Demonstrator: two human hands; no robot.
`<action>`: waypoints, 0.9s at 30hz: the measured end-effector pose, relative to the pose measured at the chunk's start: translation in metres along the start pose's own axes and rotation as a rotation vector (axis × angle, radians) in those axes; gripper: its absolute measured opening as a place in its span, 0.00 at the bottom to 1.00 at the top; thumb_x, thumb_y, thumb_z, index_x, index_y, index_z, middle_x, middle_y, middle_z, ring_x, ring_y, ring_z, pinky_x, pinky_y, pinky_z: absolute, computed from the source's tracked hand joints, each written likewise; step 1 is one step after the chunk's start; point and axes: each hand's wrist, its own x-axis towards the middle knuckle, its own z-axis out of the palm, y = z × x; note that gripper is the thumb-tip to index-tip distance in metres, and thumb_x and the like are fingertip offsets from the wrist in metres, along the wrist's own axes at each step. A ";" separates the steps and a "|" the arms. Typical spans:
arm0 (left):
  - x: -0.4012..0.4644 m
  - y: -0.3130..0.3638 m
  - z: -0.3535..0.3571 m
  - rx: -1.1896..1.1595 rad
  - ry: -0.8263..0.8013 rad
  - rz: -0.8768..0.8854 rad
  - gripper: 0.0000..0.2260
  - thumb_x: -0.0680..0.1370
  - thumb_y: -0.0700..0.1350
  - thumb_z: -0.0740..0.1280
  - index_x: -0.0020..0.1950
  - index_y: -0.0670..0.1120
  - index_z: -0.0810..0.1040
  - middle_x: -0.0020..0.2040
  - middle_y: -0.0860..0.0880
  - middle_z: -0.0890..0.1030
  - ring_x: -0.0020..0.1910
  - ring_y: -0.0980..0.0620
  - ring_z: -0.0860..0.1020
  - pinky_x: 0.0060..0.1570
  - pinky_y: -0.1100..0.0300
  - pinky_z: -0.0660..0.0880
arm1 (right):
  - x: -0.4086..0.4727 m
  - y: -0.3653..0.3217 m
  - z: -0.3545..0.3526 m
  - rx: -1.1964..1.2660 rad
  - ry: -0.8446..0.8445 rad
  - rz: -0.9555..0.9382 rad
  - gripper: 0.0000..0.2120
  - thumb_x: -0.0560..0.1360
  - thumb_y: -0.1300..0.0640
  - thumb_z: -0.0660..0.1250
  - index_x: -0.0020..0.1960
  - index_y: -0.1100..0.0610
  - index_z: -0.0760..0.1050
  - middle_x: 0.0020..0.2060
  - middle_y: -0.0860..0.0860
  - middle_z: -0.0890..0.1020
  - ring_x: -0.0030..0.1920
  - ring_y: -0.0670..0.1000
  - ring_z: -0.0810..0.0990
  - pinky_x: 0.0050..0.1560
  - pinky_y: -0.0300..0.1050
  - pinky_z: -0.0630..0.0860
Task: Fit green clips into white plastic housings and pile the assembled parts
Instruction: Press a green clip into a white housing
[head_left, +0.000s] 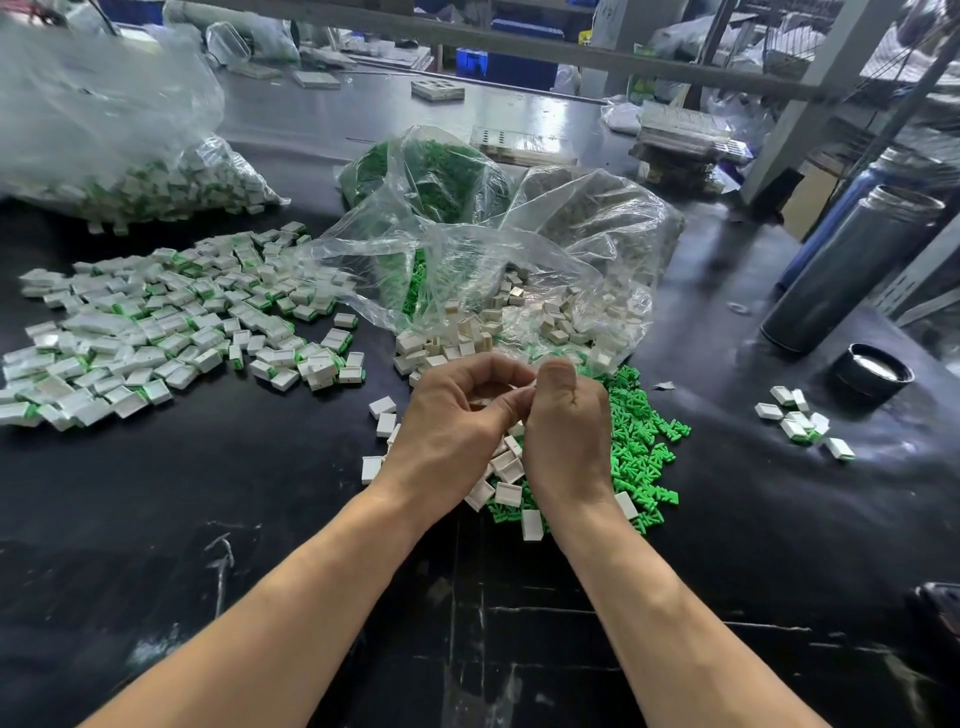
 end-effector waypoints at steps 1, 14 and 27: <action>0.000 0.000 0.000 0.003 0.000 -0.003 0.01 0.78 0.42 0.74 0.49 0.47 0.85 0.46 0.48 0.87 0.51 0.45 0.84 0.57 0.44 0.81 | 0.000 0.000 0.000 0.004 -0.002 0.004 0.25 0.77 0.45 0.50 0.31 0.56 0.77 0.30 0.51 0.80 0.34 0.53 0.78 0.35 0.48 0.73; 0.001 0.001 -0.001 -0.033 0.001 -0.017 0.01 0.77 0.42 0.74 0.49 0.47 0.85 0.48 0.47 0.87 0.52 0.43 0.84 0.60 0.40 0.79 | -0.003 0.000 -0.001 0.119 -0.053 -0.007 0.30 0.81 0.41 0.50 0.30 0.50 0.79 0.25 0.47 0.79 0.27 0.45 0.77 0.32 0.46 0.72; 0.005 0.003 -0.010 -0.113 0.116 -0.071 0.03 0.77 0.41 0.74 0.50 0.44 0.84 0.40 0.48 0.85 0.38 0.53 0.79 0.41 0.62 0.77 | 0.005 0.000 -0.028 0.403 -0.222 0.029 0.14 0.84 0.65 0.57 0.53 0.54 0.80 0.38 0.47 0.82 0.31 0.48 0.75 0.26 0.41 0.70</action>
